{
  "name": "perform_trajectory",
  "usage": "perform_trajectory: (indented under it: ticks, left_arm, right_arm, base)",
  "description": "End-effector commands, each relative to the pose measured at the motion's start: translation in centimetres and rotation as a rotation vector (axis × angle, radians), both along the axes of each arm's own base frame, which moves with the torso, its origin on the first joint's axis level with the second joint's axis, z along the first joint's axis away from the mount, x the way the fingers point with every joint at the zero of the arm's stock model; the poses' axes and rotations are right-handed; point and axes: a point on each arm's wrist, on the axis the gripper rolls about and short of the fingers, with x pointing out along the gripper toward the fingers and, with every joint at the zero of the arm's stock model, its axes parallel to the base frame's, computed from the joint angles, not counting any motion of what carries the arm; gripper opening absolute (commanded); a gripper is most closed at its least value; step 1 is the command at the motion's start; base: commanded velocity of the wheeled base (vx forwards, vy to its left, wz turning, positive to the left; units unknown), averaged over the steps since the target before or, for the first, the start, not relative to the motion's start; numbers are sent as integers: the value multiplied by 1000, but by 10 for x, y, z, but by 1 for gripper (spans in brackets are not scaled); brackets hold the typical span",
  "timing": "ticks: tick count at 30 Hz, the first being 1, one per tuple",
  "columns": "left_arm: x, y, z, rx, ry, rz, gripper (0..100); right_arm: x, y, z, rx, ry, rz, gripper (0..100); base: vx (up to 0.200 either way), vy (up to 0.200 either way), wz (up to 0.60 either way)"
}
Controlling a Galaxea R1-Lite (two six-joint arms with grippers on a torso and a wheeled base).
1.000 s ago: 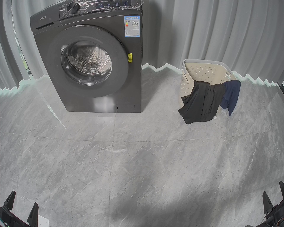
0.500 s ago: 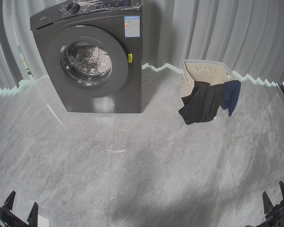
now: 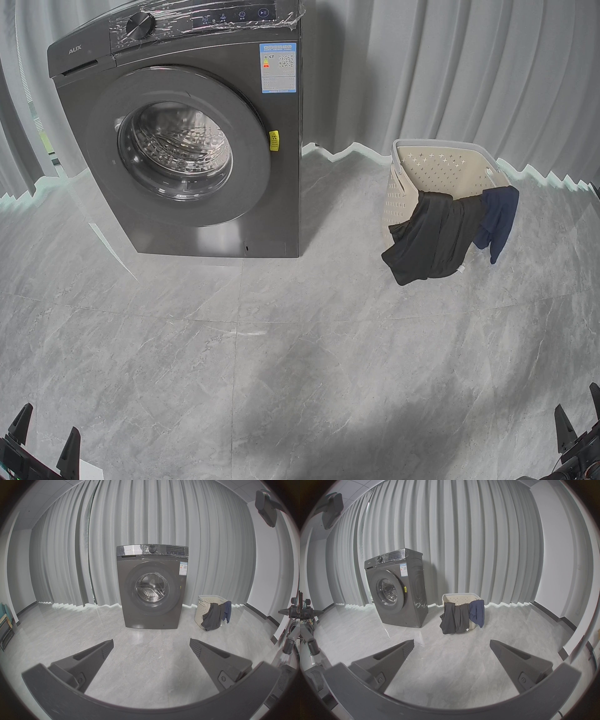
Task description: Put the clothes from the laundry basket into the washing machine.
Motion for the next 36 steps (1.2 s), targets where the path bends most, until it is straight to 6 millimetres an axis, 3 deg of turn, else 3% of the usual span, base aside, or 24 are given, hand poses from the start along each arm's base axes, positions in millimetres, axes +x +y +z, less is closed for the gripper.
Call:
perform_trajectory:
  ticks: [1,12,30,36]
  left_arm:
    - [0,0,-4,2,-4,0,100]
    - [0,0,-4,0,-4,0,100]
    - [0,0,-4,2,-4,0,100]
    - [0,0,-4,3,-4,0,100]
  right_arm:
    - [0,0,-5,0,2,0,100]
    - [0,0,-5,0,2,-1,100]
    - [0,0,-5,0,2,2,100]
    - [0,0,-5,-1,2,2,100]
  base:
    - [0,0,0]
    - [0,0,0]
    - [0,-200,0]
    - [0,0,0]
